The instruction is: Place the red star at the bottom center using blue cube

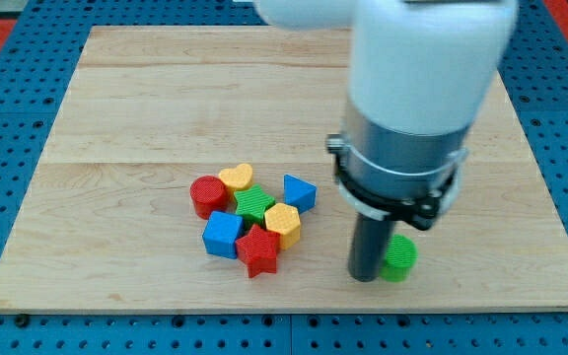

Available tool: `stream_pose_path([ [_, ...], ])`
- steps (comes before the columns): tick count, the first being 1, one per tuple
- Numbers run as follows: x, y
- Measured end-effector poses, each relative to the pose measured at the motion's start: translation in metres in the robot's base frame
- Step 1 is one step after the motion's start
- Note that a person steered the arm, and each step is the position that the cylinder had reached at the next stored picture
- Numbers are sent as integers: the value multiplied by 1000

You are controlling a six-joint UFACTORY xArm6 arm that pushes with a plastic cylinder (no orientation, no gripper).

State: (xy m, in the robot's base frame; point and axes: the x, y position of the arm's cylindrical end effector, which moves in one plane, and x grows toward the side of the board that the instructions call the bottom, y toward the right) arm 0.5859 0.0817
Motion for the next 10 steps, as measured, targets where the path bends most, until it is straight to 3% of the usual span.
stream_pose_path([
  [1,31,-66],
  [2,32,-69],
  [4,22,-284],
  [6,-30,-235],
  [9,-33,-69],
  [10,-33,-121],
])
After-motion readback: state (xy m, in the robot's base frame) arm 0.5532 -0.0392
